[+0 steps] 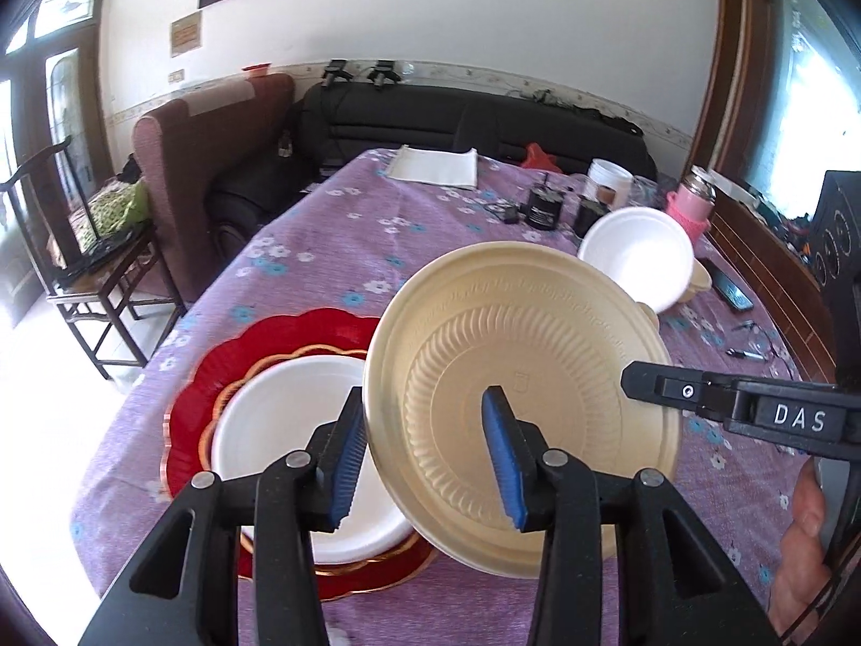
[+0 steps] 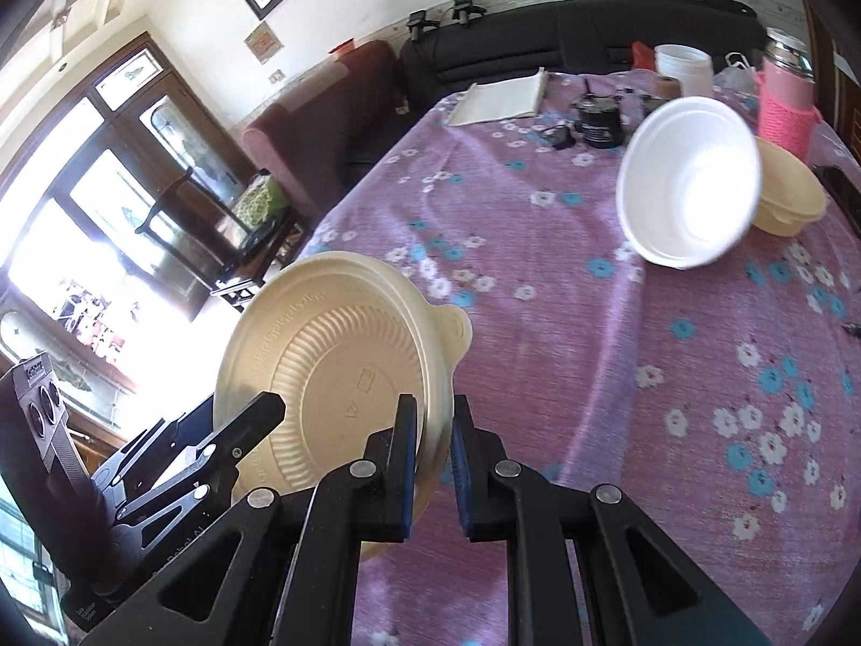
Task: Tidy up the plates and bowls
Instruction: 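Carry the cream bowl over the stacked plates and white bowl, then lower the cream bowl into the white bowl and open the left gripper, then move the left gripper to the large white bowl, then grasp the large white bowl rim with the left gripper and lift it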
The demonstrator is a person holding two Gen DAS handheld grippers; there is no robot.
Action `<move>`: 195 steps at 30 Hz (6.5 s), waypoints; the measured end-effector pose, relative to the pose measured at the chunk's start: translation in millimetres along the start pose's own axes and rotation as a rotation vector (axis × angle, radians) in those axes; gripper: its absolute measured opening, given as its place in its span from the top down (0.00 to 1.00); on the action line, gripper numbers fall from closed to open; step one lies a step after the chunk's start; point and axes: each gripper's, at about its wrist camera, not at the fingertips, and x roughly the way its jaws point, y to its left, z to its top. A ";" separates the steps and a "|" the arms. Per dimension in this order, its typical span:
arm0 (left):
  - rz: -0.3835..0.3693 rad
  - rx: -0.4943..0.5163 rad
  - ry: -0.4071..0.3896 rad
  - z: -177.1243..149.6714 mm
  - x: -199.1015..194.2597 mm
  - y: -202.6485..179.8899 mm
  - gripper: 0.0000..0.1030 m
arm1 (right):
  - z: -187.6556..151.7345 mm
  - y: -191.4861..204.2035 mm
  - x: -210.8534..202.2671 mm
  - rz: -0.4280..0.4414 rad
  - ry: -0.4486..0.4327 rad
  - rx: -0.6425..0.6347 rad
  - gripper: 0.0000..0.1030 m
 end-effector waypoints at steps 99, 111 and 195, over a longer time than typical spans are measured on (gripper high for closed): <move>-0.136 0.232 0.105 -42.6 23.3 -93.8 0.36 | -11.9 -100.0 -15.7 -0.267 -0.131 0.142 0.67; -0.138 0.313 0.187 -55.6 100.6 -136.5 0.36 | -14.9 -160.1 -18.1 -0.520 -0.237 0.226 0.55; -0.332 0.191 0.269 47.8 176.0 -228.7 0.30 | -23.1 -263.6 -74.5 -0.246 -0.242 0.491 0.74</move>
